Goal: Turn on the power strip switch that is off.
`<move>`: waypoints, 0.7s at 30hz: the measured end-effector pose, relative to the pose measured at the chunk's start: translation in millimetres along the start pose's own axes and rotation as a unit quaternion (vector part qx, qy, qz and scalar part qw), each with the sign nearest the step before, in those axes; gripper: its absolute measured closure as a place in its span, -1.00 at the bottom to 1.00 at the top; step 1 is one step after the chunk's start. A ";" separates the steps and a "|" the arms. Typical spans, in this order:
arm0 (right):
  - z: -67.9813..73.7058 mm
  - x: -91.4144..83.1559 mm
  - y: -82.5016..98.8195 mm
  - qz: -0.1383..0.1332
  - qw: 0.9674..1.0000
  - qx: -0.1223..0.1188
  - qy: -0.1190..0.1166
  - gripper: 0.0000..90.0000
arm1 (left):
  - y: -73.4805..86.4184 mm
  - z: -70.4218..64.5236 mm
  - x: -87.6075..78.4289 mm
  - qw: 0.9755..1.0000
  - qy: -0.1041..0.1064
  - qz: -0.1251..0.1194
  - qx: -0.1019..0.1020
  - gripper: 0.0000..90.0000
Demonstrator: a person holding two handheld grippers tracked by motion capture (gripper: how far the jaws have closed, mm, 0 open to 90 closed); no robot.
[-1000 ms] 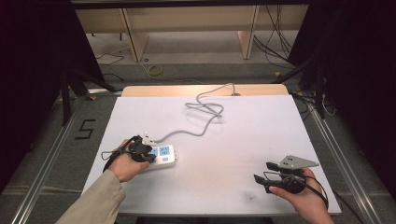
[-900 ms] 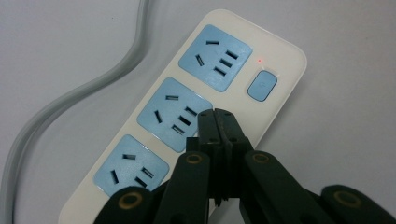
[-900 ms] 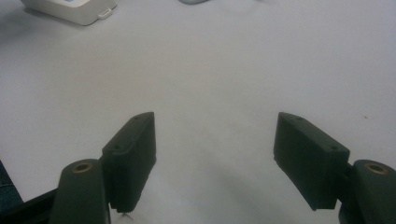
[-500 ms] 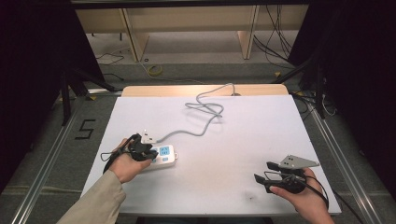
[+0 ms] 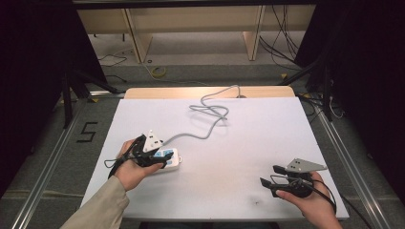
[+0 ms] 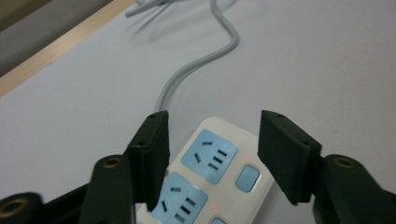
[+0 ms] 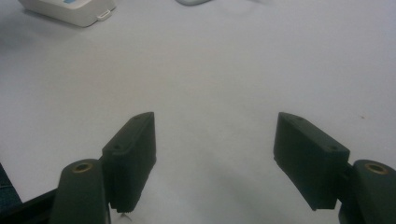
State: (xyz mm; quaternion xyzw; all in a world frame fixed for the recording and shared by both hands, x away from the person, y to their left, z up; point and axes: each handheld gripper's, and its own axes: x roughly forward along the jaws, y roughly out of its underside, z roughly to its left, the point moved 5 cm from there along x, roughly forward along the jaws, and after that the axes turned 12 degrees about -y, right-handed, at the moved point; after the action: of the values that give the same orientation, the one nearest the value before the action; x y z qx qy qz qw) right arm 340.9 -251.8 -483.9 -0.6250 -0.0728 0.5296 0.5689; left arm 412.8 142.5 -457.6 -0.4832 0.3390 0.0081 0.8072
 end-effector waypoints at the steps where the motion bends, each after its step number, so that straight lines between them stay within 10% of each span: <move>1: 0.1 0.0 0.0 0.000 1.000 0.000 0.000 -0.33 | -1.6 -1.3 -0.5 1.000 0.000 -0.006 -0.001 -0.19; 21: 0.1 0.9 0.1 0.001 1.000 -0.001 -0.002 -0.33 | -21.8 -49.6 -10.2 0.992 0.097 -0.074 -0.021 -0.49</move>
State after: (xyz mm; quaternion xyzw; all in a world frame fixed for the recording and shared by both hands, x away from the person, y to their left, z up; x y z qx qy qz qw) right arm 341.1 -251.2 -484.4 -0.6245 -0.0740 0.5317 0.5673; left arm 385.6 95.2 -450.1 -0.5221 0.3786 -0.0918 0.7587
